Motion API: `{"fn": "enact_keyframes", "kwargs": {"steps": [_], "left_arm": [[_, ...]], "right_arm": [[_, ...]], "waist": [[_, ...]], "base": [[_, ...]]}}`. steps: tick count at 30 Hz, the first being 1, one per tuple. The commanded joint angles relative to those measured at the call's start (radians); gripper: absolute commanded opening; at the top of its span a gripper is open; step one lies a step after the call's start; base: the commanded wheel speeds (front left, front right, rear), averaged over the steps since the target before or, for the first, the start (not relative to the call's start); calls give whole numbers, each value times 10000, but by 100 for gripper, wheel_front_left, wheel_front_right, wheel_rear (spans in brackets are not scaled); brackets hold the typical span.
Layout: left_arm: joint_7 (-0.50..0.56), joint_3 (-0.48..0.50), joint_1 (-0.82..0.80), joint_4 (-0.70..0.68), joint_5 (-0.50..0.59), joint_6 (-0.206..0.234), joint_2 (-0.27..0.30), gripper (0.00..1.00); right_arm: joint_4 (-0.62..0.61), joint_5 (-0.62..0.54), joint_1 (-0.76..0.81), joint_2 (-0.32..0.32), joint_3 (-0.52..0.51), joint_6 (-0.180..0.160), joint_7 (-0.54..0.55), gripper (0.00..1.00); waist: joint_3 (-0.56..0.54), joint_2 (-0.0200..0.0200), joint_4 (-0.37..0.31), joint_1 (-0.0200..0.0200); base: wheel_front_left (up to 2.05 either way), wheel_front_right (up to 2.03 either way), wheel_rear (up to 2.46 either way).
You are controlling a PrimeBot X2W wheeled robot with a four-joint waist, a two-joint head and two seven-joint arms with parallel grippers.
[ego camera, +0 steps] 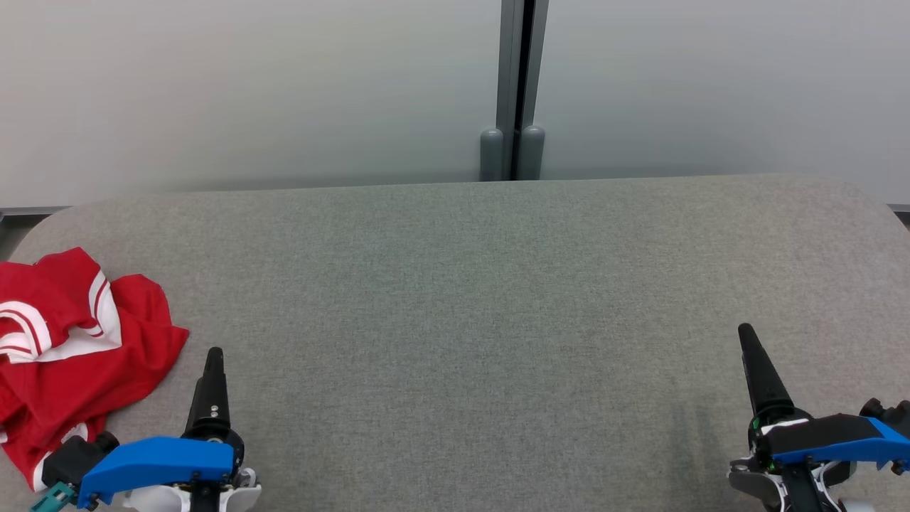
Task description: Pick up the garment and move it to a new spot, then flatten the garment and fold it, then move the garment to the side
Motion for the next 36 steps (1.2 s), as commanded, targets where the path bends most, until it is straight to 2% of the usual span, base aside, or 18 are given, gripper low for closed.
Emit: {"fn": "enact_keyframes", "kwargs": {"steps": [1,13,36], "left_arm": [[-120,-121,-348,-55,528,74,50,100],[-578,-438,-323,219,2446,454,55,100],[-1278,-894,-400,421,5570,737,60,100]], "right_arm": [[-38,-531,-383,-105,54,22,-119,100],[282,-2860,-433,12,60,26,-573,100],[-20,-6067,-518,148,54,33,-1279,100]], "waist": [[16,1,8,0],[86,1,88,0],[124,1,126,0]], "base": [[0,0,0],[0,0,0],[0,0,0]]}}
